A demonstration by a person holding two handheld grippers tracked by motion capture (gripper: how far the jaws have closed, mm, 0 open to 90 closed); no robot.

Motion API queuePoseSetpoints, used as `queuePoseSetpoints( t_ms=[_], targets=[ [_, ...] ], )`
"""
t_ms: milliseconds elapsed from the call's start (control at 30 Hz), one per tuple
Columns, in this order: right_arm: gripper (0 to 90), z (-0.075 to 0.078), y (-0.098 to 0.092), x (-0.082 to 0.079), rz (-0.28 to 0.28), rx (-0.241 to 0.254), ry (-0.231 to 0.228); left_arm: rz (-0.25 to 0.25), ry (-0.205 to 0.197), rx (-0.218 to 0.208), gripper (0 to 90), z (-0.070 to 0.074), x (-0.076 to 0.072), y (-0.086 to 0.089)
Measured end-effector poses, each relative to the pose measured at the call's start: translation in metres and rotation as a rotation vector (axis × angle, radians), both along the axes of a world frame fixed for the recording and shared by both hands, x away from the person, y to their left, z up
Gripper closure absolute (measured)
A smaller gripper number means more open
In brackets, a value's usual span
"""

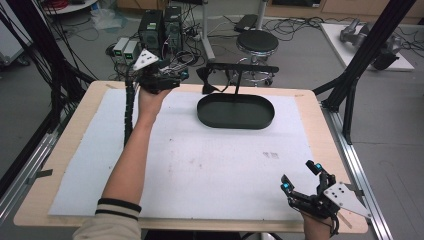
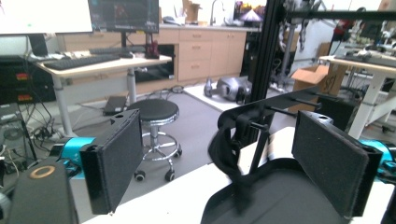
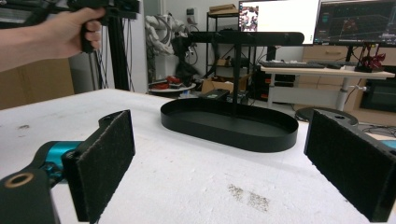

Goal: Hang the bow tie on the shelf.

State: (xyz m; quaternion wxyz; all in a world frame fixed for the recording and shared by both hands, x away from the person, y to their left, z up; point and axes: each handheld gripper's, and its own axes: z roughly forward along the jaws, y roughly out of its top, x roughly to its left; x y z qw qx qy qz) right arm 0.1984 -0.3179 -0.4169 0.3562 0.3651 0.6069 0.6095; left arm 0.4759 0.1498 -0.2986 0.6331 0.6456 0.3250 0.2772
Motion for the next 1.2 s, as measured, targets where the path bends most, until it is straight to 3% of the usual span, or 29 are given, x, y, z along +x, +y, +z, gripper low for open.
queuePoseSetpoints(
  t_ms=[100, 133, 200, 267, 300, 333, 467, 567, 833, 1000, 1033, 1200],
  targets=[
    [7.7, -0.002, 0.001, 0.001, -0.004, -0.002, 0.003, 0.030, -0.016, 0.009, 14.3, 0.006, -0.028, 0.023],
    [7.7, -0.002, 0.002, 0.001, -0.005, -0.005, 0.007, 0.030, -0.016, 0.009, 14.2, 0.006, -0.028, 0.023],
    [7.7, -0.002, 0.002, 0.000, -0.006, -0.006, 0.005, 0.050, -0.029, 0.011, 13.5, 0.009, -0.043, 0.034],
    [7.7, -0.001, 0.001, -0.001, -0.014, -0.004, -0.005, 0.073, -0.060, 0.013, 13.4, 0.011, -0.063, 0.048],
    [7.7, 0.000, 0.001, -0.002, -0.016, 0.004, -0.004, 0.103, -0.096, 0.019, 13.4, 0.010, -0.083, 0.061],
    [7.7, 0.000, 0.001, -0.002, -0.016, 0.004, -0.004, 0.103, -0.096, 0.019, 13.4, 0.010, -0.083, 0.061],
    [7.7, 0.002, -0.001, -0.004, -0.024, 0.009, -0.020, 0.163, -0.141, 0.033, 13.2, 0.005, -0.122, 0.091],
    [7.7, 0.001, -0.001, -0.004, -0.036, 0.015, -0.020, 0.203, -0.154, 0.013, 13.3, -0.002, -0.150, 0.114],
    [7.7, 0.001, -0.001, -0.002, -0.045, 0.007, -0.024, 0.321, -0.152, 0.024, 13.3, -0.036, -0.211, 0.167],
    [7.7, -0.002, -0.002, 0.000, -0.045, 0.015, -0.004, 0.354, -0.117, -0.017, 13.2, -0.059, -0.240, 0.194],
    [7.7, -0.003, -0.002, 0.000, -0.046, 0.011, -0.007, 0.354, -0.117, -0.017, 13.2, -0.059, -0.240, 0.194],
    [7.7, -0.002, -0.002, -0.001, -0.056, 0.010, -0.011, 0.378, -0.092, -0.031, 13.2, -0.086, -0.253, 0.204]
  ],
)
